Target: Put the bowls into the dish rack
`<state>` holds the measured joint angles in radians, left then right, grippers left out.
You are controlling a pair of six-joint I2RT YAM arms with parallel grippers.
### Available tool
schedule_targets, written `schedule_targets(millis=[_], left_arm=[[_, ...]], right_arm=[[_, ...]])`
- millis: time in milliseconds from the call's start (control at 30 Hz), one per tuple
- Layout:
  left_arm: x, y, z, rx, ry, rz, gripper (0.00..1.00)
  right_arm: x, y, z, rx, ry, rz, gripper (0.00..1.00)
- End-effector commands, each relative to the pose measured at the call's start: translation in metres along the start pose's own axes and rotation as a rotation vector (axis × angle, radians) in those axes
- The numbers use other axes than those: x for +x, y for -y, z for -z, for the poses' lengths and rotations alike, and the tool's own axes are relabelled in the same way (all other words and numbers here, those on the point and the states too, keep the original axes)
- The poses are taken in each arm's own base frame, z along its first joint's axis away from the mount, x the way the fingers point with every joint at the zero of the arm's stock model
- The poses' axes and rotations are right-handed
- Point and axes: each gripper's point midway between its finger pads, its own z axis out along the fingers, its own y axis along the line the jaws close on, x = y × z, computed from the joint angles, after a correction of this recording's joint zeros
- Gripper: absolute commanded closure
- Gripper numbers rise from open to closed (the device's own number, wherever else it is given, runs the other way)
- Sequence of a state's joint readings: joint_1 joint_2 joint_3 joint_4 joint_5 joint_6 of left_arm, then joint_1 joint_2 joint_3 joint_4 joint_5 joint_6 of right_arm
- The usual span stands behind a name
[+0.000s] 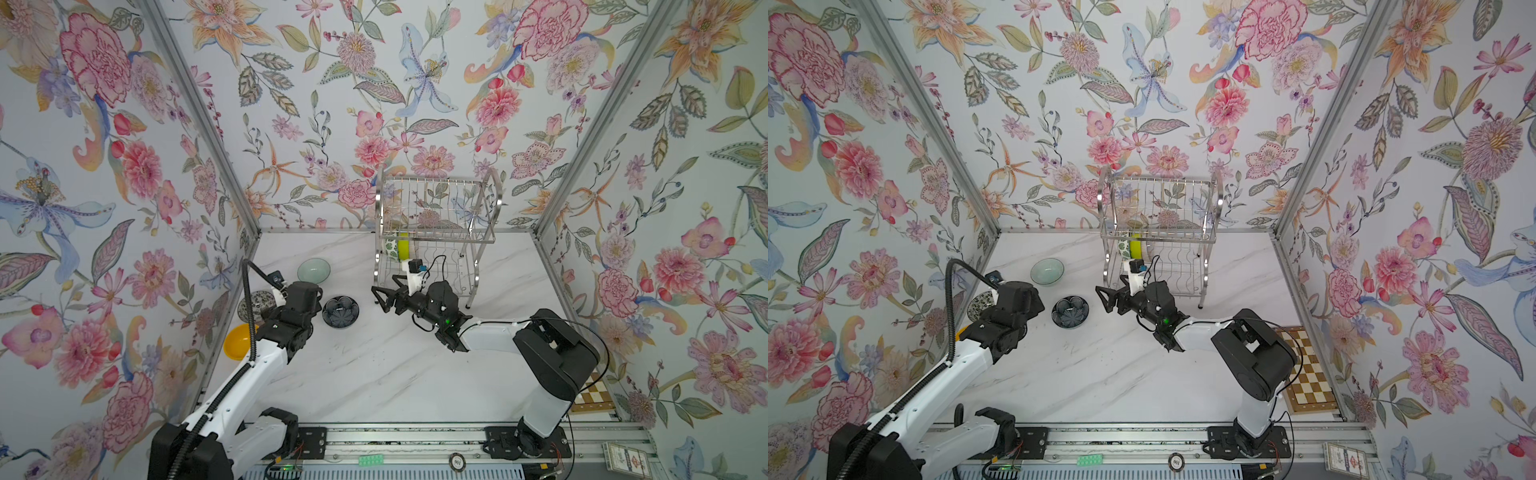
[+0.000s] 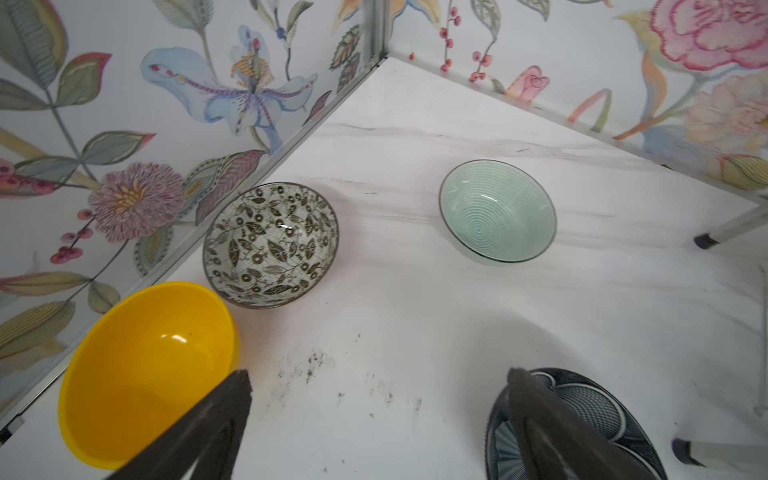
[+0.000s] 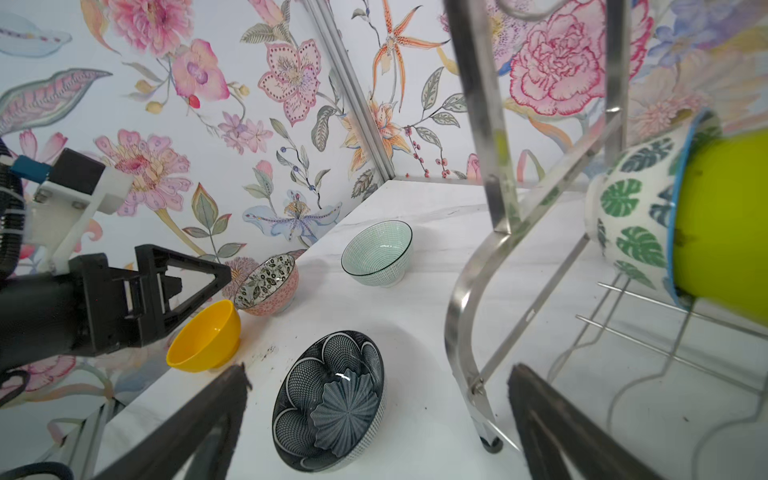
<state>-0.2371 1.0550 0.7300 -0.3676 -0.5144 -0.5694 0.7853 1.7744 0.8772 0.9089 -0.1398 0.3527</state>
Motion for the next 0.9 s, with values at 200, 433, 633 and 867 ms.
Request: schedule_targets(millis=[200,433,633,867], left_arm=[[0.023,-0.083,-0.038,-0.177,-0.167,0.013,0.05],[0.051,-0.087,-0.064,-0.118,-0.277,-0.008,0.20],[0.065,-0.093,-0.088,-0.167,-0.395,-0.080,0.36],[0.075,-0.097,-0.097,-0.192,-0.444,-0.137,0.51]], right_arm=[[0.033,0.026,-0.007,0.136,-0.062,0.110,0.01],[0.035,0.031,-0.002,0.155,-0.046,0.125,0.01],[0.028,0.043,0.004,0.164,-0.013,0.087,0.01],[0.017,0.058,0.010,0.181,0.033,0.043,0.01]])
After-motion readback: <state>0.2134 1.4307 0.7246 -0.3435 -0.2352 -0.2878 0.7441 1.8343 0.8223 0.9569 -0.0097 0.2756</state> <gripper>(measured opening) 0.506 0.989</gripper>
